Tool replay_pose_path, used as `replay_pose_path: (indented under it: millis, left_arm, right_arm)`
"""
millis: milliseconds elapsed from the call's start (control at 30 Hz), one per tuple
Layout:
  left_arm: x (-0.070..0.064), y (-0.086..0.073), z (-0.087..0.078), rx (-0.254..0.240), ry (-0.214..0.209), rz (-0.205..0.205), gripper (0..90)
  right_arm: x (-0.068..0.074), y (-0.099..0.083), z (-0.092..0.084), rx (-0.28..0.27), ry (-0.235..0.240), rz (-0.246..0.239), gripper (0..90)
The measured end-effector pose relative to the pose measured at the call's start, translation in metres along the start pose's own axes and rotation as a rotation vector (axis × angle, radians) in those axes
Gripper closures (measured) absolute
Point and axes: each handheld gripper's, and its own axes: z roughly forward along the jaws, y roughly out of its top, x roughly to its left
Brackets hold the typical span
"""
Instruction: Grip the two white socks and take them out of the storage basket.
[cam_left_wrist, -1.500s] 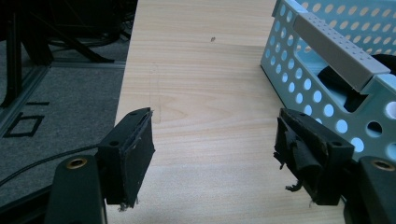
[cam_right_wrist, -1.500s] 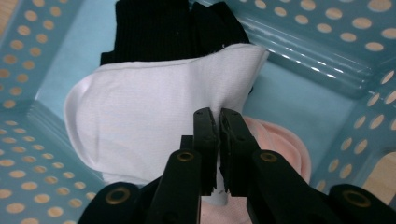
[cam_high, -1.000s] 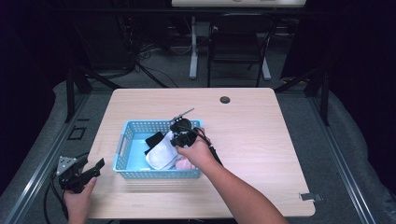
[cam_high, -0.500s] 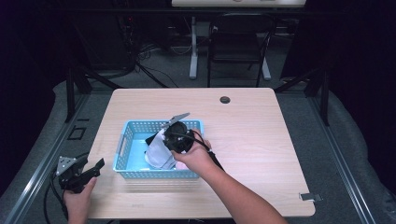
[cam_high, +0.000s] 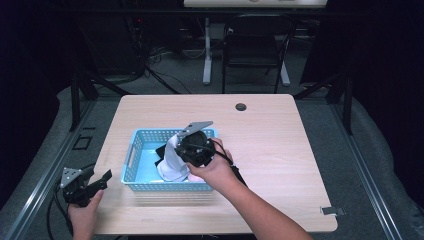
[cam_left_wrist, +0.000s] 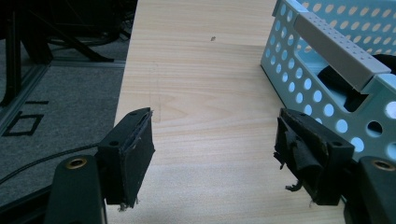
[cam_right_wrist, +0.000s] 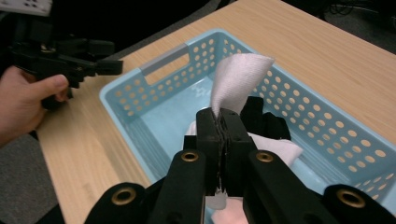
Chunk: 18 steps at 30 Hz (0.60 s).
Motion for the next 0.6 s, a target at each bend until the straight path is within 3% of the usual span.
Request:
replay_pose_path:
  millis: [300,600]
  left_arm:
    - [0.000,0.000,0.000,-0.001,0.000,-0.002,27.9]
    - [0.000,0.000,0.000,-0.001,0.002,-0.005,27.9]
  right_arm:
    - [0.005,-0.003,-0.032,-0.044,0.017,0.014,88.2]
    - [0.001,-0.008,-0.063,-0.080,-0.007,0.031,88.3]
